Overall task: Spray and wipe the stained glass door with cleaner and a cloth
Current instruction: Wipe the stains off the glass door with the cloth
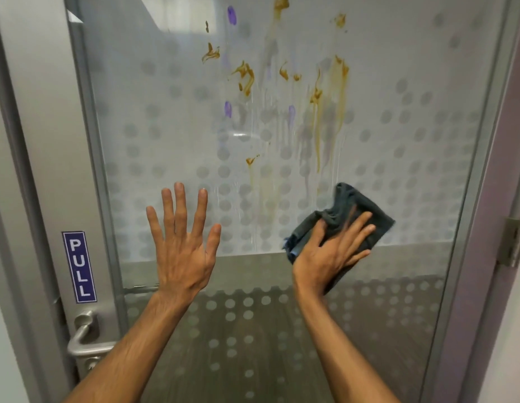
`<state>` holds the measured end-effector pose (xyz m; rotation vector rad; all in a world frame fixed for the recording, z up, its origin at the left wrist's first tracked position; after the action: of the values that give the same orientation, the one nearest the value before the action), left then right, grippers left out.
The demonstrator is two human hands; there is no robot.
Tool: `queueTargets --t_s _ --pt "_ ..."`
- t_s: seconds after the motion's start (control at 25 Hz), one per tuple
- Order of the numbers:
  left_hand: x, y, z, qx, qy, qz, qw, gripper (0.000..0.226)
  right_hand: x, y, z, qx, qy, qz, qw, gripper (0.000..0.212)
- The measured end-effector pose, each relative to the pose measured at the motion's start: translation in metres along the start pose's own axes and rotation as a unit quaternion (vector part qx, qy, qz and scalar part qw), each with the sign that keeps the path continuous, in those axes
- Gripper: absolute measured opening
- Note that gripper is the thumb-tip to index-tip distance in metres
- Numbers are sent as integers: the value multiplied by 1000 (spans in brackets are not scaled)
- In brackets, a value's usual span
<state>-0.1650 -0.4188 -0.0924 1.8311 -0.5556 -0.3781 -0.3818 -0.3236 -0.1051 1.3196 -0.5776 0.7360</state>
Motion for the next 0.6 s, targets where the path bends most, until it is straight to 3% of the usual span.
queueTargets --t_s 0.16,0.28,0.4,0.48,0.6 --pt "0 -1 1 -7 -20 5 1000 65 51 -32 31 103 -78 -204 970 67" --pt "0 -1 1 -18 -31 11 999 61 67 -41 44 151 -111 -391 901 63" --pt "0 0 1 -19 -22 4 1000 63 57 -18 40 145 -142 -520 830 62" --pt "0 0 1 -13 -10 -2 1000 67 51 10 34 134 -156 -541 815 63" --pt "-1 3 -1 -3 3 -4 1000 71 38 54 22 93 -158 -446 876 59"
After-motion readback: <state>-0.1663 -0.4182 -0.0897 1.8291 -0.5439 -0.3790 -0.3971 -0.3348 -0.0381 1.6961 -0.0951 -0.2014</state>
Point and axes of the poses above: each hand's wrist, its own y-axis towards the middle knuckle, its own z-axis out of the palm, x = y × z, the point moved 2 cm from there along y, towards the middle knuckle, and after that the axes turned 2 degrees about z, right-handed, at the moved point
